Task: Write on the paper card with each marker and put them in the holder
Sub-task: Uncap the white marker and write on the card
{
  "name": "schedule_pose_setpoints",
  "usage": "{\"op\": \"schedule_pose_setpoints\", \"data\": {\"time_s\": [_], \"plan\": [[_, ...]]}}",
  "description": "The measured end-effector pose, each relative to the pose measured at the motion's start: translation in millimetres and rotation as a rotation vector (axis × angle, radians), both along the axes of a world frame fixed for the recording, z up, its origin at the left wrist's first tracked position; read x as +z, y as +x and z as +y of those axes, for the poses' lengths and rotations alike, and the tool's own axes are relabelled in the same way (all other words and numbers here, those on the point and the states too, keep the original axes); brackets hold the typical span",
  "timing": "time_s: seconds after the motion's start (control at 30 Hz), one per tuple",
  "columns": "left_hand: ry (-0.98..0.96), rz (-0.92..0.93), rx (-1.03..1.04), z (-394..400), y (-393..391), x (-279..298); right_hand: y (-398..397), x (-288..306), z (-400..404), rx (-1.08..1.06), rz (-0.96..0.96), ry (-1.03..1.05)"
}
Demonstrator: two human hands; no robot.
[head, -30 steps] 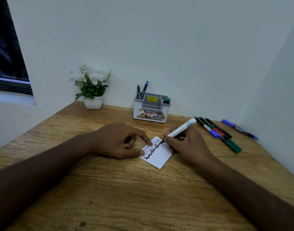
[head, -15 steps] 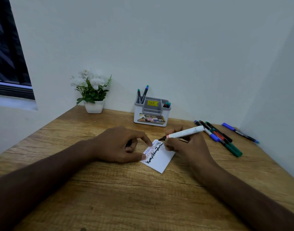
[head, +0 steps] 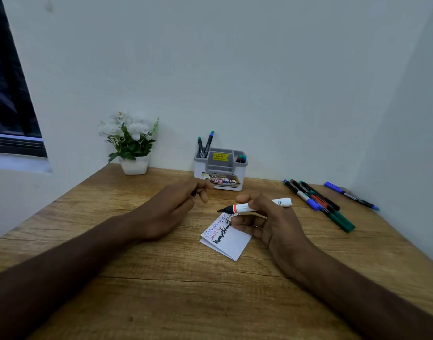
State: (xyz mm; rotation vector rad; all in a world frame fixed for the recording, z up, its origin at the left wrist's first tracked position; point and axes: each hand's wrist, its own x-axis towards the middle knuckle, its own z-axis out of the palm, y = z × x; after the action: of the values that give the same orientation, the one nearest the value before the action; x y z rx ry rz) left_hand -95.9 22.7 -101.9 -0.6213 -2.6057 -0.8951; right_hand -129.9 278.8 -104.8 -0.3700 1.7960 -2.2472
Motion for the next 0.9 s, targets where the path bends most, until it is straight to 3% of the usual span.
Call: {"op": "schedule_pose_setpoints", "data": {"time_s": [0.2, 0.53, 0.77, 0.9], "plan": [[0.076, 0.087, 0.021, 1.4, -4.6, -3.7, 1.3, 0.5, -1.5, -0.049, -0.031, -0.068], [0.035, 0.192, 0.033, 5.2, -1.1, 3.1, 3.4, 1.5, -2.6, -0.116, 0.017, -0.088], [-0.015, 0.225, 0.046, 10.3, 2.1, 5.1, 5.9, 0.3, -2.6, -0.096, 0.129, 0.089], [-0.140, 0.244, -0.004, 14.5, 6.3, 8.9, 7.5, 0.2, -0.6, -0.074, 0.188, 0.171]]}}
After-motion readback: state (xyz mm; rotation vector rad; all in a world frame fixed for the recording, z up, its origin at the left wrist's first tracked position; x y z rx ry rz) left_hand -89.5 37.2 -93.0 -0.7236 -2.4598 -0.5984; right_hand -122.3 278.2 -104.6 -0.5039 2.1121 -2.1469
